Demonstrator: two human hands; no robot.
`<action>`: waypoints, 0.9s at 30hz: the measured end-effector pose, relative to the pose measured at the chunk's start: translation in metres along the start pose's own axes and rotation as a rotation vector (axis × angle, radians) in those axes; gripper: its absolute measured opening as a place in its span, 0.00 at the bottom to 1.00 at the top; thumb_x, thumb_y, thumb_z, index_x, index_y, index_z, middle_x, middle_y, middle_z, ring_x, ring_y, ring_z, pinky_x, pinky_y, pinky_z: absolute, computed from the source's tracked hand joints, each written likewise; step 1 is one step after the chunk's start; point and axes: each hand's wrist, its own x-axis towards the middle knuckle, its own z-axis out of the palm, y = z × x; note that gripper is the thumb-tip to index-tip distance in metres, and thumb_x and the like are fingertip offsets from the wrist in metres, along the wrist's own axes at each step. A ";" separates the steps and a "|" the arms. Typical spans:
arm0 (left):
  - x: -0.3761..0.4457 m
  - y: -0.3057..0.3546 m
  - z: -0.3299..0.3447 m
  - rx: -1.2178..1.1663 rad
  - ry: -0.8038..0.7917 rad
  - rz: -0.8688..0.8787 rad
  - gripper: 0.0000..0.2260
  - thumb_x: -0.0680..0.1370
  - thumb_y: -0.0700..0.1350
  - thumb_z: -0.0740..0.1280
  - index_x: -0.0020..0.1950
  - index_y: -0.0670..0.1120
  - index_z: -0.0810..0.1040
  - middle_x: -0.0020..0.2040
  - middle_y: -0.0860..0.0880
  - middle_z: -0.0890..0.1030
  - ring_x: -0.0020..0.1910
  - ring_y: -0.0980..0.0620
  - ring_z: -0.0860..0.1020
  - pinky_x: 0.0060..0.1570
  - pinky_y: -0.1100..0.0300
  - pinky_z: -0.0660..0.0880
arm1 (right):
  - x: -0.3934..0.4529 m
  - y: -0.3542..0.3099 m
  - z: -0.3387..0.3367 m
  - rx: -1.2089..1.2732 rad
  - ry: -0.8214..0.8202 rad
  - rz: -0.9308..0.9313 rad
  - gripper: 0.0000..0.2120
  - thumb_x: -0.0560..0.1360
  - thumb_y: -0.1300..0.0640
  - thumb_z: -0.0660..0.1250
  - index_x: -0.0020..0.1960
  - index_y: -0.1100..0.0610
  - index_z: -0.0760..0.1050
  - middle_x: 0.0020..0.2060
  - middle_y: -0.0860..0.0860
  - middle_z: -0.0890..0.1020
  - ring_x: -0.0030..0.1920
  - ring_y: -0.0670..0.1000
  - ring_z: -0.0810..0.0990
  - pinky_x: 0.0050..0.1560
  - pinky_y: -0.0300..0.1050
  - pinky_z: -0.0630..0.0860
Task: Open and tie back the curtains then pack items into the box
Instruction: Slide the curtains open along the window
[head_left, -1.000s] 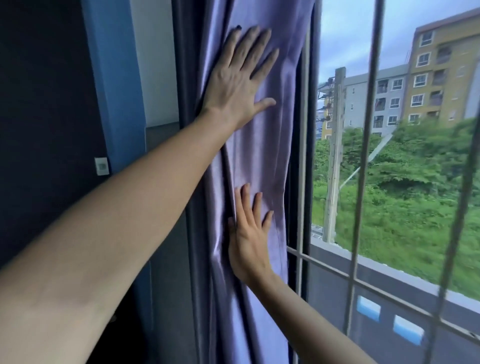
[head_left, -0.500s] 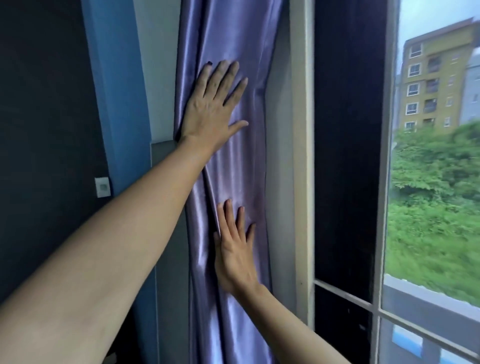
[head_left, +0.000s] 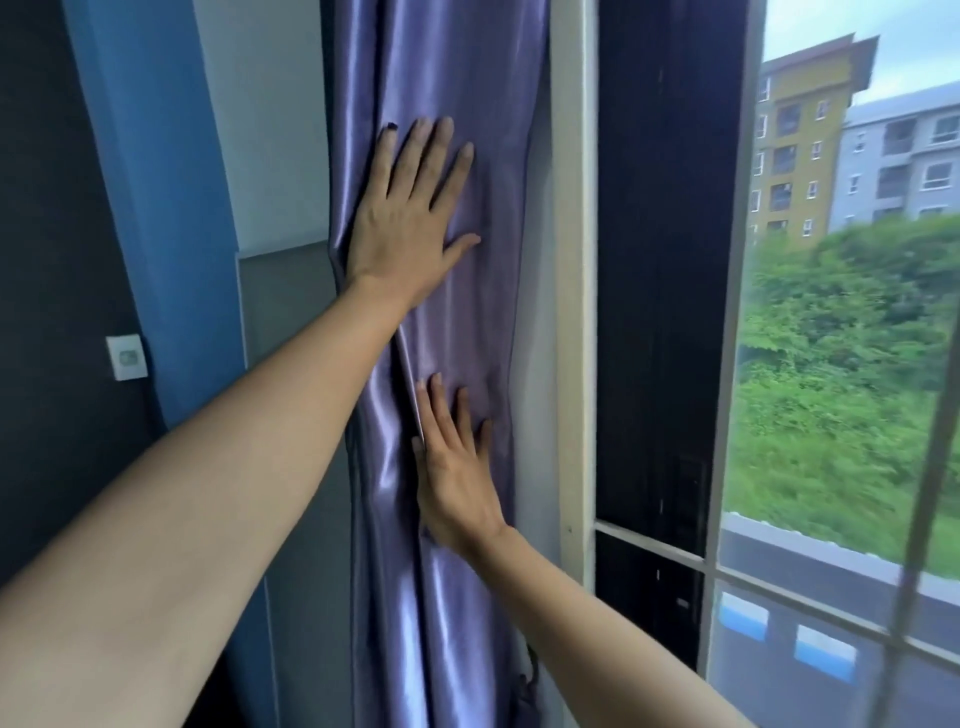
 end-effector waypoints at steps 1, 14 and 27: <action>-0.001 0.005 -0.002 -0.013 -0.002 -0.003 0.34 0.78 0.63 0.52 0.78 0.45 0.47 0.78 0.40 0.49 0.77 0.42 0.48 0.72 0.43 0.41 | -0.002 0.002 -0.004 -0.004 -0.007 0.011 0.26 0.84 0.52 0.43 0.77 0.45 0.34 0.75 0.39 0.34 0.76 0.51 0.32 0.73 0.67 0.39; 0.038 0.070 -0.088 -0.268 0.129 -0.149 0.12 0.74 0.43 0.57 0.51 0.40 0.74 0.47 0.39 0.76 0.47 0.39 0.73 0.63 0.39 0.62 | -0.063 0.019 -0.097 -0.064 -0.105 -0.040 0.30 0.80 0.40 0.56 0.78 0.49 0.54 0.78 0.52 0.56 0.77 0.53 0.51 0.77 0.50 0.52; 0.092 0.184 -0.213 -0.538 0.209 -0.130 0.14 0.76 0.44 0.57 0.57 0.39 0.74 0.52 0.38 0.77 0.52 0.38 0.75 0.67 0.38 0.59 | -0.176 0.034 -0.232 -0.187 -0.095 -0.039 0.27 0.80 0.43 0.59 0.76 0.48 0.59 0.76 0.51 0.60 0.75 0.51 0.60 0.70 0.49 0.65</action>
